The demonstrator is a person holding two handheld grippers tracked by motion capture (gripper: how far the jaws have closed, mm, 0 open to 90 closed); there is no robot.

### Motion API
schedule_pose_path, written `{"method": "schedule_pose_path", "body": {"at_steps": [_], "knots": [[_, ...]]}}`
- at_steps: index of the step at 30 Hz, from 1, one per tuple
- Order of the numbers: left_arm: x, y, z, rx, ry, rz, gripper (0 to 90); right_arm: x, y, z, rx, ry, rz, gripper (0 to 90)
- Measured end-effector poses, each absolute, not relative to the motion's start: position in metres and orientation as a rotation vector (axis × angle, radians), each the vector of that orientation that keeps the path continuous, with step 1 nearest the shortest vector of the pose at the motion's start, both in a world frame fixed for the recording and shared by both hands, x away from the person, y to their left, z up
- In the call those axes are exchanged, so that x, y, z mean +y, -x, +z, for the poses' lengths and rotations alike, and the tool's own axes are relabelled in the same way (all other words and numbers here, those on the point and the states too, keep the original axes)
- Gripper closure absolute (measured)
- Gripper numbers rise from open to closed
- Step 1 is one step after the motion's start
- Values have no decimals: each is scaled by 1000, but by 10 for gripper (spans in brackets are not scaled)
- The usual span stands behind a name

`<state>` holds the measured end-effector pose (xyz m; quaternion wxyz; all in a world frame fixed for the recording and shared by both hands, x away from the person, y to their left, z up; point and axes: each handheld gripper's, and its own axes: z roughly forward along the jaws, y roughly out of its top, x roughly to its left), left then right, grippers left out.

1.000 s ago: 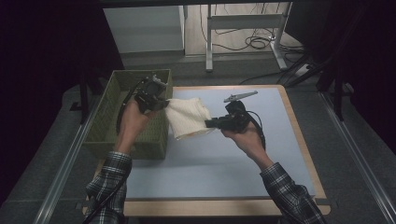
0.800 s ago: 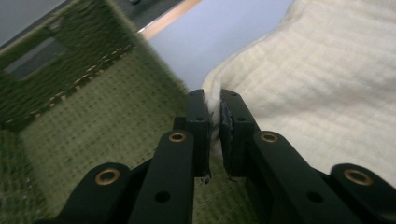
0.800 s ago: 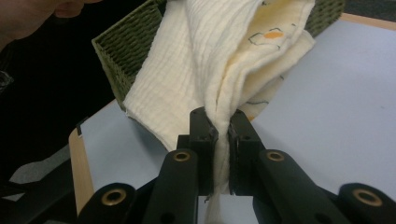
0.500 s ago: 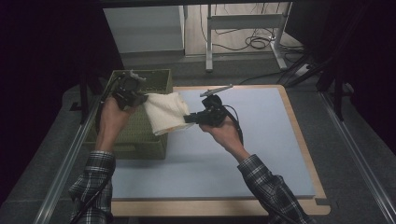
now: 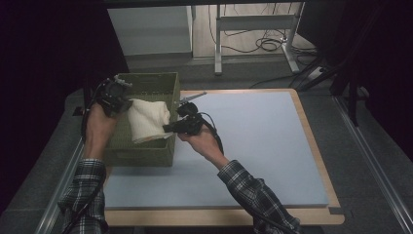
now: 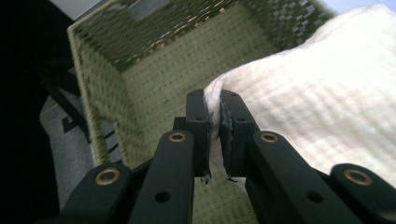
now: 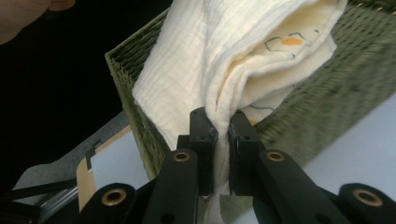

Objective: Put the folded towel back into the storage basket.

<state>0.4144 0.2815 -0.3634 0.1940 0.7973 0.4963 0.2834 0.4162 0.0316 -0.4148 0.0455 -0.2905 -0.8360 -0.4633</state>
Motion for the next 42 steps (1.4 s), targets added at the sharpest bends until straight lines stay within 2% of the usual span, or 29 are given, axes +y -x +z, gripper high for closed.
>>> {"method": "schedule_pose_path", "body": {"at_steps": [11, 26, 29, 33, 42], "knots": [[306, -411, -384, 1432, -2225, 806, 829, 81, -411, -438, -2569, 948, -1321, 820], [291, -425, -414, 1397, -2264, 756, 821, 89, -411, -452, -2567, 1071, -1222, 801], [288, -428, -419, 1397, -2271, 744, 817, 91, -410, -453, -2570, 1066, -1220, 752], [286, -429, -424, 1396, -2253, 735, 705, 91, -410, -449, -2563, 1044, -1232, 641], [287, -429, -423, 1419, -2216, 694, 546, 76, -415, -437, -2586, 1027, -1279, 566]]}}
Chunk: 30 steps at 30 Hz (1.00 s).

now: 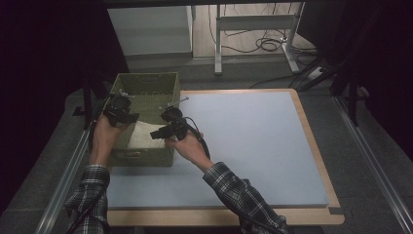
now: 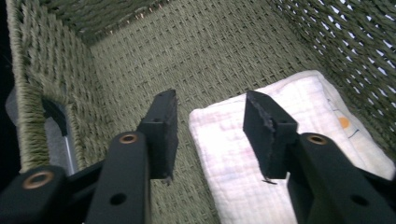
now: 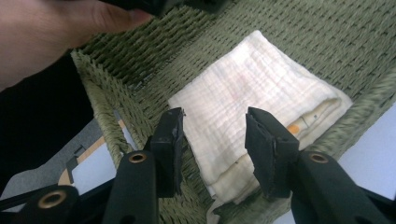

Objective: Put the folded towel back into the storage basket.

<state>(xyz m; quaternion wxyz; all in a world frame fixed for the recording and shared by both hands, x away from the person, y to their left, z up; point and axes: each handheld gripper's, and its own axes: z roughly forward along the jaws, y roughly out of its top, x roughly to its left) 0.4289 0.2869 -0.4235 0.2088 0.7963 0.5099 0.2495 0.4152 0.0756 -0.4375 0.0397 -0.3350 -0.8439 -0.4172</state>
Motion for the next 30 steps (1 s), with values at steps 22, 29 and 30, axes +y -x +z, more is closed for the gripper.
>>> {"method": "schedule_pose_path", "body": {"at_steps": [22, 29, 30], "knots": [[277, -428, -423, 1397, -2107, 517, 215, 41, -409, -411, -2752, 895, -1342, 310], [270, -426, -421, 1377, -2081, 467, 154, 20, -411, -411, -2779, 907, -1345, 257], [268, -426, -421, 1372, -2081, 467, 152, 16, -411, -412, -2785, 908, -1342, 252]]}}
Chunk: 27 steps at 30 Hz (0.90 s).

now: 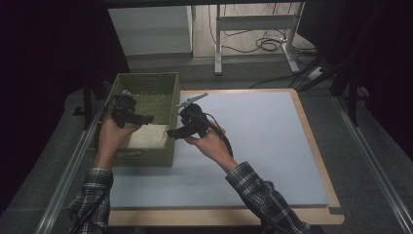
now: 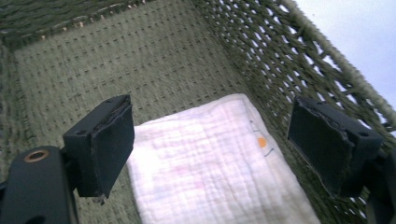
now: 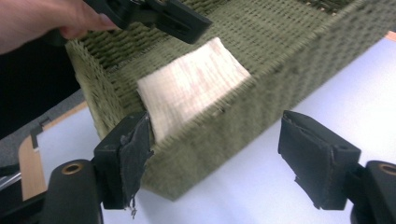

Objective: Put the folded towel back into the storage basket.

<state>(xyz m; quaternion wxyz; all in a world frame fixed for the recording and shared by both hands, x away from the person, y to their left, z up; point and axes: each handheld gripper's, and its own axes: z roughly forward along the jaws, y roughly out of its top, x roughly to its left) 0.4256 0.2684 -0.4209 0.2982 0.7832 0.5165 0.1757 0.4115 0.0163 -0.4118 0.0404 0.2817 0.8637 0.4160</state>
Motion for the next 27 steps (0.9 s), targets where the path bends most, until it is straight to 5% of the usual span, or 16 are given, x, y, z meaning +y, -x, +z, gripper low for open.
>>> {"method": "schedule_pose_path", "body": {"at_steps": [27], "knots": [[216, -405, -404, 1222, -2093, 395, 52, -75, -400, -429, 2610, -815, 1252, 147]]}}
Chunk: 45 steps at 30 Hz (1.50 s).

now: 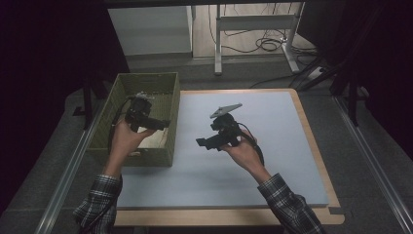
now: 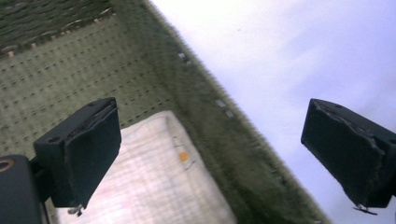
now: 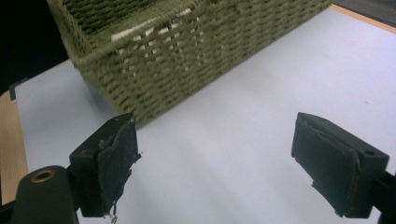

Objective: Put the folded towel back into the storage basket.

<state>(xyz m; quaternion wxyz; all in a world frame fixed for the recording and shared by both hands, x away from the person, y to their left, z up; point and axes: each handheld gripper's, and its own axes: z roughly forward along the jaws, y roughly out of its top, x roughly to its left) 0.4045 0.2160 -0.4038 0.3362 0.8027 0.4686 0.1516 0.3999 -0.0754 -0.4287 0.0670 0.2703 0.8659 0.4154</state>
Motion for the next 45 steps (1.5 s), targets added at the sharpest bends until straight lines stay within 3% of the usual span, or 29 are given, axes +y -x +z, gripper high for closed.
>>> {"method": "schedule_pose_path", "body": {"at_steps": [20, 33, 45], "knots": [[153, -380, -404, 1055, -2110, 351, 38, -172, -378, -432, 2528, -855, 1178, 106], [109, -354, -427, 906, -2133, 329, 30, -230, -357, -452, 2464, -907, 1117, 84], [82, -323, -460, 810, -2121, 249, 20, -255, -343, -481, 2477, -930, 1060, 48]]}}
